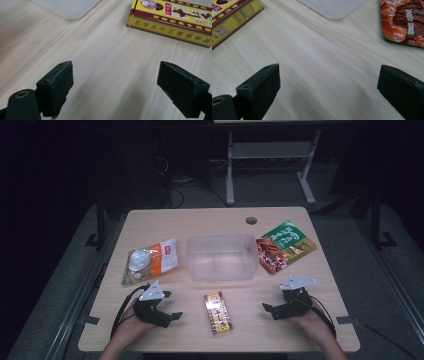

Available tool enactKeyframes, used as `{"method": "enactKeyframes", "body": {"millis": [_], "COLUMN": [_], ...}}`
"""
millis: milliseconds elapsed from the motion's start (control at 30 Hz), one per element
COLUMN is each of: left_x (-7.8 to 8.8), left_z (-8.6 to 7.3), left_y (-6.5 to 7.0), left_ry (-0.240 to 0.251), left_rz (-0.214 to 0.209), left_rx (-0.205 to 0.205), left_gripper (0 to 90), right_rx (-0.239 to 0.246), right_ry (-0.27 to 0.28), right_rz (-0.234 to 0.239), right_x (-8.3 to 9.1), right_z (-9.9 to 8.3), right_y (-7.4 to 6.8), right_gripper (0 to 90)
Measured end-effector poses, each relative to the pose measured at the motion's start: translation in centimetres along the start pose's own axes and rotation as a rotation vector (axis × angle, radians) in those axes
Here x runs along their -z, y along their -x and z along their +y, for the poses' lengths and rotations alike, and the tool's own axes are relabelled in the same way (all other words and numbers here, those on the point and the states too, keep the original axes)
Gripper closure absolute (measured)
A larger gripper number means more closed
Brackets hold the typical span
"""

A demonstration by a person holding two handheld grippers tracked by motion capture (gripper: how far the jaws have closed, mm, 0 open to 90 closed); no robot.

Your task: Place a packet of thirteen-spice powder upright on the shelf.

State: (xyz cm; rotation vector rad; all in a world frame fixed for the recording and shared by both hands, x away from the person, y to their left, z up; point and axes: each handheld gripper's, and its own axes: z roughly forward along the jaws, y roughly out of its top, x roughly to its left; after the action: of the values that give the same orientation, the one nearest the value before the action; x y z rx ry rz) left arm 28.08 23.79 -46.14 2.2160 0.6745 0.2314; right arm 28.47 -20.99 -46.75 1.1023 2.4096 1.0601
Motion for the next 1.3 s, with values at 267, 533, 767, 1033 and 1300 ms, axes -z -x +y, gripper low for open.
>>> {"method": "enactKeyframes", "body": {"millis": [267, 533, 767, 1033, 1300], "left_x": [-0.2, 0.2, 0.1, 0.1, 0.2], "left_z": [0.2, -0.1, 0.0, 0.0, 0.1], "left_y": [0.0, 0.4, 0.4, 0.4, 0.6], "left_ry": [-0.008, 0.001, 0.004, 0.016, 0.017], "left_rz": [0.0, -0.011, -0.014, -0.008, -0.011], "left_rx": [0.002, 0.001, -0.003, 0.002, -0.007], "left_gripper": [13.6, 14.1, 14.3, 14.3, 14.4], "right_rx": [0.017, 0.016, 0.013, 0.015, 0.073], "right_ry": [-0.009, 0.009, 0.054, 0.058, 0.034], "right_rz": [0.022, 0.035, 0.077, 0.149, 0.187], "right_x": [-0.1, 0.1, 0.5, -0.3, -2.7], "right_z": [-0.1, 0.8, 1.9, 3.1, 5.0], "right_y": [-0.2, -1.0, -1.9, -3.2, -5.3], "right_gripper": [5.4, 21.4, 57.3, 89.0, 89.9]}}
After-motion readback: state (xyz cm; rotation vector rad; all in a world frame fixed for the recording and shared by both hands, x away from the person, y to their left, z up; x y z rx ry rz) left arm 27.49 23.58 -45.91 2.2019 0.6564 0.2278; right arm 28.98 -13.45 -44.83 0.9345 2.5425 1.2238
